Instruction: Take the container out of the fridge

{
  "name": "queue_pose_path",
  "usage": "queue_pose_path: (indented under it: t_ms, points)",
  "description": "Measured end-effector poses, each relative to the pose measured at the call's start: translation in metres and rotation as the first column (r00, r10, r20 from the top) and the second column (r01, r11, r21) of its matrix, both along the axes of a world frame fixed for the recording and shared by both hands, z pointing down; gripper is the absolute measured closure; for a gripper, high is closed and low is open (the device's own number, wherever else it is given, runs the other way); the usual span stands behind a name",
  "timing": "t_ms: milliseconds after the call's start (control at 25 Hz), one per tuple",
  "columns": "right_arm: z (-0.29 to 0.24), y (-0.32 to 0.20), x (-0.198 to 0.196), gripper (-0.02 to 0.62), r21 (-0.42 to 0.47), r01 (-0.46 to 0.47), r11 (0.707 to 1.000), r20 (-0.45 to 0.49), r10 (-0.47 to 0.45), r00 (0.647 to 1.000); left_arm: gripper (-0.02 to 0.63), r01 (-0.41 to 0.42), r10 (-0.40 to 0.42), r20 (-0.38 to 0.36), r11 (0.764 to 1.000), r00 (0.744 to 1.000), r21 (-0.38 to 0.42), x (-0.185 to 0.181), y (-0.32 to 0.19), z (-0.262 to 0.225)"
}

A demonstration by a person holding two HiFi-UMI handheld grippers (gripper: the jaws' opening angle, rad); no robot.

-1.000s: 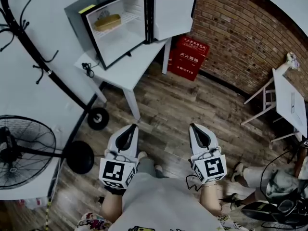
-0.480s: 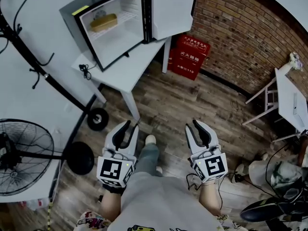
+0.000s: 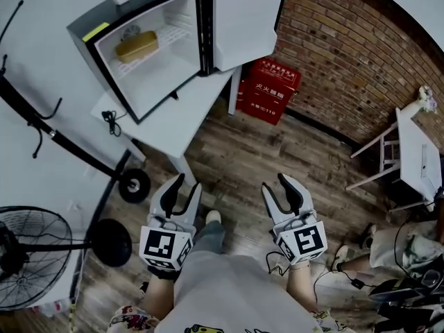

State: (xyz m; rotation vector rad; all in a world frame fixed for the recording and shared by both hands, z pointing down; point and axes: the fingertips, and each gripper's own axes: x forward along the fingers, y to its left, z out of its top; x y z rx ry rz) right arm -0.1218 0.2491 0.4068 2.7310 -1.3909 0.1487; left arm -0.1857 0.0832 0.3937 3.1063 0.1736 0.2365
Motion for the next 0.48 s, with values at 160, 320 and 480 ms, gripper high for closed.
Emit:
queue_pose_path:
  t_ms: [160,320,480]
  points:
    - [-0.005,-0.015,0.038,0.420,0.012,-0.008,1.000,0.001,0.008,1.000,0.436,-0.004,0.004,-0.011,1.000,1.000,-0.001,0.039,-0.020,-0.002]
    - [-0.010,-0.034,0.075,0.413,0.032,-0.011,0.999,0.006,0.010,1.000,0.422,-0.007,0.007,-0.015,1.000,1.000,0.010,0.074,-0.040,-0.008]
    - [-0.014,-0.061,0.107,0.410,0.048,0.002,0.999,0.001,-0.002,1.000,0.414,0.016,-0.016,-0.021,1.000,1.000,0.021,0.098,-0.066,-0.015]
